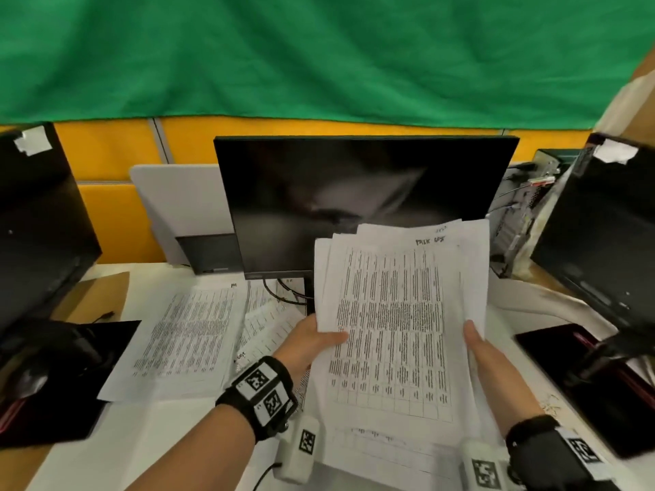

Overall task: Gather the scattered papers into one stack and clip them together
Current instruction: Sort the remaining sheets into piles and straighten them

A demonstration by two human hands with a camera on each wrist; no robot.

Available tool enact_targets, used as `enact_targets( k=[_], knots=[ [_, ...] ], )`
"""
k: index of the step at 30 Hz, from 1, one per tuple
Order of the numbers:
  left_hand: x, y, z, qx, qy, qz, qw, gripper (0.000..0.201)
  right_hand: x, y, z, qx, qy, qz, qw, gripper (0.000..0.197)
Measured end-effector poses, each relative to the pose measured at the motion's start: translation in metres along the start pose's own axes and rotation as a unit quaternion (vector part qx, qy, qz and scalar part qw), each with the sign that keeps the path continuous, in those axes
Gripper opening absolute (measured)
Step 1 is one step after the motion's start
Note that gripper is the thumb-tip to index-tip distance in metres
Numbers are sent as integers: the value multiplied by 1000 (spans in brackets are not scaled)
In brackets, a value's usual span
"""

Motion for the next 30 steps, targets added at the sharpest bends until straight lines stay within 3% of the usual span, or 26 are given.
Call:
enact_targets(
  k=[2, 3, 5, 8, 13, 16, 19, 21, 23, 26, 28, 30],
  knots=[
    [5, 6, -5, -1, -2, -15, 1000, 40, -3, -6, 0, 28, 10, -25, 999, 55],
    [8, 9, -9, 2, 5, -31, 1000, 41, -4, -7, -1, 25, 11, -30, 999, 52],
    [16, 13, -14, 11, 27, -67, 997, 44, -3, -10, 0, 31, 11, -22, 999, 26],
    [34, 17, -21, 13, 66, -89, 994, 45, -3, -26, 3, 68, 0, -28, 997, 21],
    [38, 59, -35, -117, 34, -13, 992, 41, -17, -58, 27, 93, -58, -24, 994, 29],
    [41, 106, -50, -195, 20, 24, 980, 42, -41, -66, 53, 80, -68, -133, 986, 20],
    [47, 145, -67, -239, 15, 46, 970, 46, -66, -79, 68, 124, -25, -341, 931, 23],
    [52, 165, -77, -276, 18, 57, 959, 41, -83, -98, 68, 181, 3, -440, 880, 40],
    [57, 179, -83, -299, 18, 54, 953, 32, -99, -116, 68, 212, 13, -476, 853, 59],
    [64, 191, -90, -312, 29, 55, 948, 17, -120, -126, 72, 211, -54, -522, 825, 83],
    [68, 197, -96, -324, 34, 52, 944, 18, -130, -124, 73, 203, -82, -588, 779, 83],
    [69, 204, -103, -334, 25, 46, 941, 24, -136, -115, 74, 170, -89, -615, 765, 80]
  ],
)
Point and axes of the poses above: each hand's wrist, its own z-axis towards the middle knuckle, its own y-axis out of the back of the hand, x = y × z, the point moved 5 cm from there along z, towards the middle knuckle, and after that the axes turned 4 degrees about z, right-handed, at the moved point
